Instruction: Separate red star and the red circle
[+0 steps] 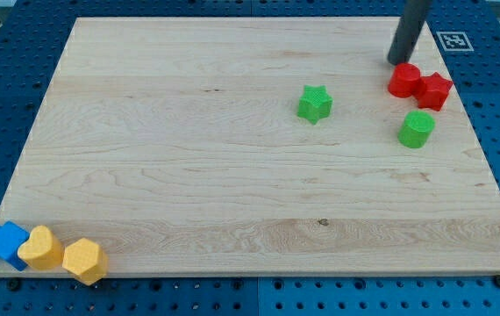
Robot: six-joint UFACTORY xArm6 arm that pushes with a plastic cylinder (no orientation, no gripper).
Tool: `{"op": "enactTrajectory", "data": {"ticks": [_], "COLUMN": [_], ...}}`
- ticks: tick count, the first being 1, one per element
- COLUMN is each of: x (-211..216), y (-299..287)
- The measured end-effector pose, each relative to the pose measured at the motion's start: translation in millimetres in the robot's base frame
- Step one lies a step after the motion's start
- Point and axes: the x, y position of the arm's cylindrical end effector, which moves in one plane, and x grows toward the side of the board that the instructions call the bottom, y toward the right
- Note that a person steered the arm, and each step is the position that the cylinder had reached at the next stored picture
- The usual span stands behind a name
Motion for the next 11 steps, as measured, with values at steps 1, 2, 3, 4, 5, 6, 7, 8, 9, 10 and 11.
{"op": "enactTrajectory", "data": {"ticks": [1,2,3,4,5,6,7,8,9,10,11], "x": [-20.8,-31.5,-24.9,2.4,20.5,35.6,46.4,46.4,54.2,76.2,95.9], "y": [2.5,10.1,23.8,54.1,73.9,73.2,56.2,16.6,-17.6,-37.1,-56.2]}}
